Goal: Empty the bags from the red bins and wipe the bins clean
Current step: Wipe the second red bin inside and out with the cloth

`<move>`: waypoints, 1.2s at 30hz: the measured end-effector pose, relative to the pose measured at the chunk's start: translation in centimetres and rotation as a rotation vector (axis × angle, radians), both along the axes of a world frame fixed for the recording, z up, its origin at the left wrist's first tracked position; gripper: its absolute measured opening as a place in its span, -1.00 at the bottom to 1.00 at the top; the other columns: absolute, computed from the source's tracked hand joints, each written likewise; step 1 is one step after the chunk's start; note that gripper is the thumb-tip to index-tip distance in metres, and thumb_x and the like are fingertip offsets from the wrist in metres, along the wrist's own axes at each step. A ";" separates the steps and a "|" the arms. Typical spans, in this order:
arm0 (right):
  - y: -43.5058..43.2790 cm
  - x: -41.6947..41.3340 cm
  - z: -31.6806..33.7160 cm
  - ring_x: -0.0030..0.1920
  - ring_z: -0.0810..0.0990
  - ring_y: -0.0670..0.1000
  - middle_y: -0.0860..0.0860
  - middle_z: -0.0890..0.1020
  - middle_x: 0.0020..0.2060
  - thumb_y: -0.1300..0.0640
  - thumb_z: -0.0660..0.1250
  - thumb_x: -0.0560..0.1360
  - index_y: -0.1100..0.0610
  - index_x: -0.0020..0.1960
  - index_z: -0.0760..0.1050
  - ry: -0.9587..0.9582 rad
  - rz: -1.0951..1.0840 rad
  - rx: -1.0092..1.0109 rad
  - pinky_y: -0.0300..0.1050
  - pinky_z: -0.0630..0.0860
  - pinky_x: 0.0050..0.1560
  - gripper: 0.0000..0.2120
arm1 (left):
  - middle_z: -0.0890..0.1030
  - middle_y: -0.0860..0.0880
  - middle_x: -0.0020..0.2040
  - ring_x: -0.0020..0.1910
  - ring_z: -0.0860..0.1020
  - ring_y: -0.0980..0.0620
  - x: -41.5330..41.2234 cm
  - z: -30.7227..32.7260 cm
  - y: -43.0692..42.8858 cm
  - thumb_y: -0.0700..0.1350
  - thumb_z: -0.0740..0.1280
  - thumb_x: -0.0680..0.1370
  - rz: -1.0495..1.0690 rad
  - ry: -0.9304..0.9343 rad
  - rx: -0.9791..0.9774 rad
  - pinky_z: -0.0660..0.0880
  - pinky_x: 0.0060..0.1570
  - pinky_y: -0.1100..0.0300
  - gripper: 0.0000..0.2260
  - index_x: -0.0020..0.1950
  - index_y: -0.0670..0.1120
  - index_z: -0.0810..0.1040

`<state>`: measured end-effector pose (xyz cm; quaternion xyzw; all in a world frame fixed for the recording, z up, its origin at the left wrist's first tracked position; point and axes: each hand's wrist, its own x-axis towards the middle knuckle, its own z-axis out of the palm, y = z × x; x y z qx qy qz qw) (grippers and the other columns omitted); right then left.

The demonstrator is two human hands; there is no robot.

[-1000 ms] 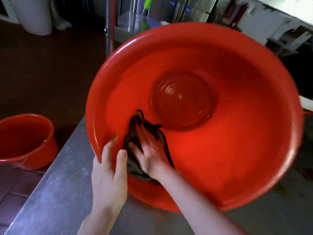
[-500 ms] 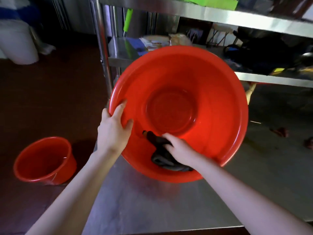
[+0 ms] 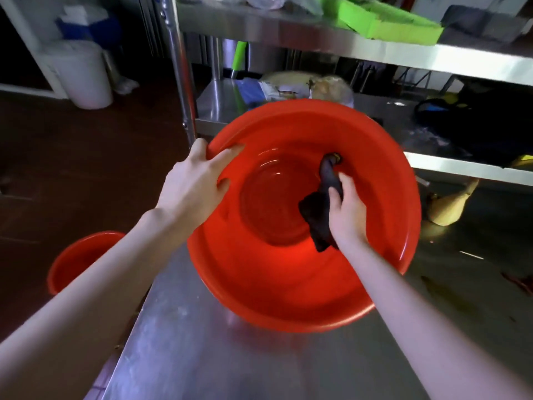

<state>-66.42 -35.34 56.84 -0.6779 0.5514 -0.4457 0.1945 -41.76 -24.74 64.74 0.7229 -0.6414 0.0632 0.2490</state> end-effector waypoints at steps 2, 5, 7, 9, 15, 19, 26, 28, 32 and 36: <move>-2.8 1.9 -0.6 0.31 0.46 0.14 0.14 0.52 0.32 0.24 0.23 0.58 0.14 0.39 0.40 0.101 0.176 -0.038 -0.16 0.28 0.29 -0.62 | 0.25 -0.01 -0.03 -0.35 0.47 -0.14 0.2 0.5 -1.1 -0.12 0.37 0.52 0.023 -0.030 -0.004 0.57 -0.27 -0.01 -0.44 0.47 0.22 0.32; -6.6 4.6 -3.8 0.54 0.12 0.10 0.06 0.17 0.55 0.08 0.24 0.59 0.05 0.55 0.15 0.714 0.542 0.078 0.15 0.08 0.51 -0.43 | 0.24 -0.01 -0.04 -0.39 0.43 -0.12 0.2 0.8 -2.4 -0.14 0.36 0.51 0.053 -0.074 0.003 0.51 -0.34 0.06 -0.44 0.46 0.21 0.34; -8.3 5.6 -6.5 0.57 -0.08 0.03 -0.09 -0.06 0.58 -0.10 0.21 0.59 -0.11 0.58 -0.05 1.119 0.620 0.167 0.31 -0.03 0.49 -0.34 | 0.24 -0.01 -0.05 -0.40 0.42 -0.12 0.3 1.0 -3.0 -0.16 0.35 0.51 0.075 -0.089 0.011 0.48 -0.36 0.09 -0.44 0.46 0.21 0.34; -9.0 6.1 -9.0 0.57 -0.15 0.03 -0.11 -0.12 0.58 -0.17 0.17 0.58 -0.17 0.57 -0.10 1.235 0.621 0.195 0.30 -0.08 0.50 -0.33 | 0.24 -0.01 -0.03 -0.39 0.43 -0.13 0.6 1.2 -3.3 -0.17 0.33 0.51 0.091 -0.085 0.024 0.50 -0.34 0.06 -0.43 0.46 0.22 0.33; -8.0 6.6 -12.6 0.57 -0.14 0.18 0.02 -0.12 0.59 -0.13 0.16 0.59 -0.06 0.59 -0.07 1.243 0.585 -0.056 0.32 -0.24 0.46 -0.33 | 0.33 -0.08 -0.04 -0.42 0.45 -0.18 0.2 1.2 -3.9 -0.21 0.35 0.48 0.093 -0.084 0.003 0.55 -0.39 0.00 -0.45 0.43 0.17 0.41; -8.6 7.7 -12.4 0.57 -0.12 0.17 0.01 -0.09 0.59 -0.12 0.19 0.58 -0.06 0.59 -0.08 1.207 0.590 -0.075 0.35 -0.24 0.44 -0.31 | 0.39 -0.14 -0.03 -0.42 0.45 -0.17 0.8 1.0 -4.0 -0.23 0.34 0.49 0.083 -0.082 -0.010 0.55 -0.39 -0.02 -0.47 0.42 0.14 0.44; -11.1 12.4 -12.3 0.56 -0.15 0.20 -0.06 -0.04 0.59 -0.15 0.23 0.55 -0.14 0.57 -0.09 1.318 0.822 -0.275 0.44 -0.26 0.39 -0.28 | 0.40 -0.14 -0.01 -0.33 0.47 -0.18 2.5 1.0 -4.5 -0.21 0.29 0.54 0.088 -0.042 0.025 0.56 -0.27 -0.05 -0.50 0.44 0.17 0.41; -12.7 12.9 -11.7 0.57 -0.11 0.14 -0.09 0.02 0.58 -0.17 0.20 0.56 -0.16 0.57 -0.04 1.359 0.863 -0.337 0.44 -0.23 0.40 -0.33 | 0.39 -0.14 -0.02 -0.35 0.46 -0.18 2.5 1.0 -4.5 -0.22 0.29 0.55 0.099 -0.048 0.036 0.55 -0.28 -0.05 -0.49 0.44 0.18 0.40; -14.8 12.3 -10.2 0.55 0.07 0.12 -0.10 0.18 0.54 -0.11 0.26 0.52 -0.17 0.55 0.09 1.115 0.569 -0.225 0.33 -0.03 0.45 -0.35 | 0.36 -0.13 -0.06 -0.41 0.43 -0.17 1.8 1.0 -4.3 -0.22 0.27 0.56 0.116 -0.066 0.050 0.54 -0.35 -0.04 -0.50 0.45 0.18 0.40; -14.8 11.4 -10.5 0.52 0.16 0.17 -0.02 0.25 0.52 -0.11 0.26 0.52 -0.13 0.54 0.14 0.955 0.340 -0.125 0.38 -0.02 0.43 -0.37 | 0.35 -0.14 -0.08 -0.44 0.40 -0.15 1.6 1.0 -4.2 -0.22 0.27 0.58 0.127 -0.078 0.039 0.52 -0.40 -0.03 -0.52 0.45 0.16 0.40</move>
